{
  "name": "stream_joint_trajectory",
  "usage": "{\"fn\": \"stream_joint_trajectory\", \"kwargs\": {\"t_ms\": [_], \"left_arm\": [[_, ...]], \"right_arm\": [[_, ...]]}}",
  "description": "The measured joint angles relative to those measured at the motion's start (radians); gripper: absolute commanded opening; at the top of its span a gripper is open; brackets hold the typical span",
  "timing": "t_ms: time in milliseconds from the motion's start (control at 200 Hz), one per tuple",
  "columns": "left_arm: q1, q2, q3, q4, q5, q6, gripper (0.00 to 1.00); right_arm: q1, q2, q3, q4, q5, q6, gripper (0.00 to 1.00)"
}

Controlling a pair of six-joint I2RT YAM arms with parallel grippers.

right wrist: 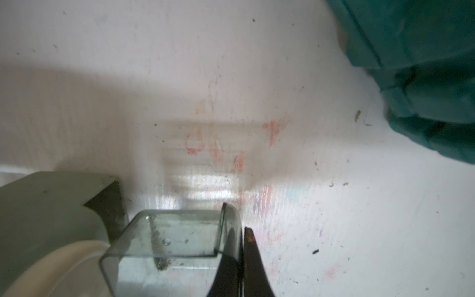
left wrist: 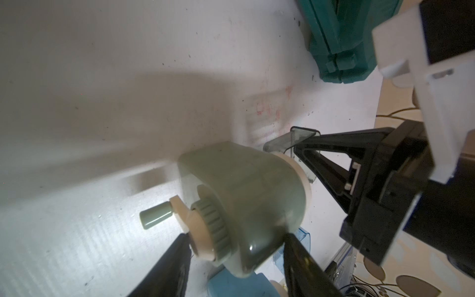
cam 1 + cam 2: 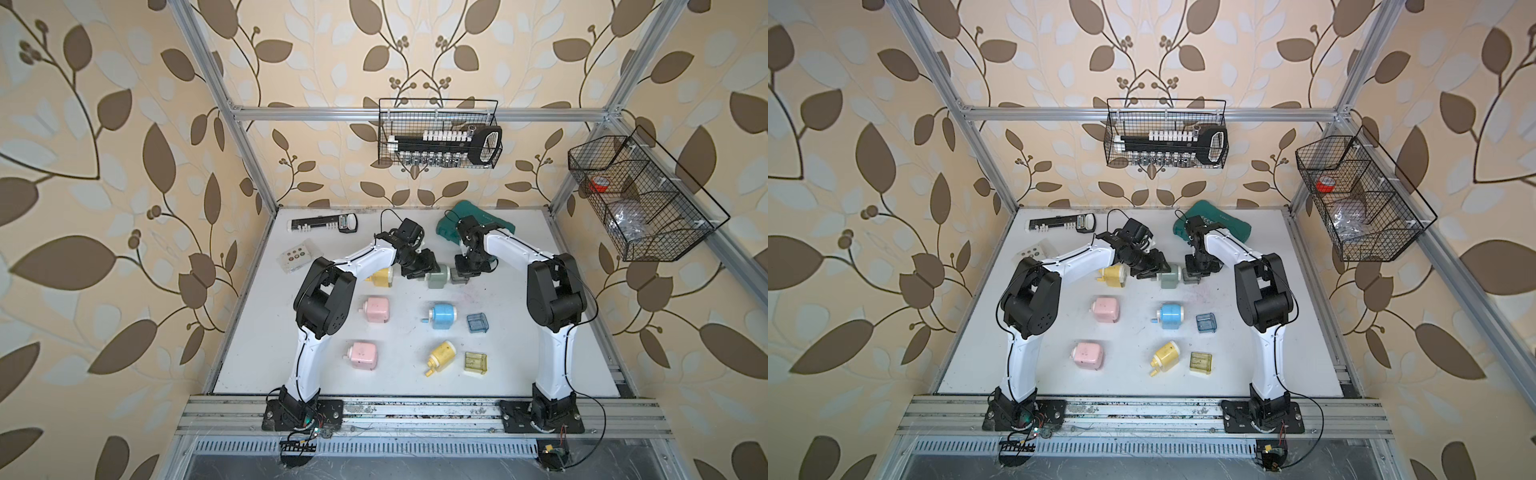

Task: Put the tray back into the pencil sharpener
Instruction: Pick up the container from the center of the board, then close the container of the pencil sharpener.

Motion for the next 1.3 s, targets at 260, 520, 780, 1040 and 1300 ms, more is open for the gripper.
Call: {"fn": "stream_joint_trajectory", "kwargs": {"t_ms": [260,520,780,1040,1300], "left_arm": [[0.000,0.000,0.000,0.001,0.000,-0.001,0.58],[0.000,0.000,0.000,0.002,0.000,-0.003,0.58],[0.000,0.000,-0.001,0.003,0.001,-0.003,0.58],[0.000,0.000,-0.001,0.003,0.002,-0.003,0.58],[0.000,0.000,-0.001,0.003,0.002,-0.003,0.58]], "right_arm": [[0.019,0.018,0.028,-0.019,0.005,0.014,0.00],[0.027,0.062,0.031,-0.031,0.011,0.031,0.00],[0.037,0.078,0.050,-0.034,0.011,0.038,0.00],[0.042,0.080,0.052,-0.034,-0.005,0.044,0.00],[0.042,0.080,0.052,-0.016,-0.051,0.047,0.00]]}}
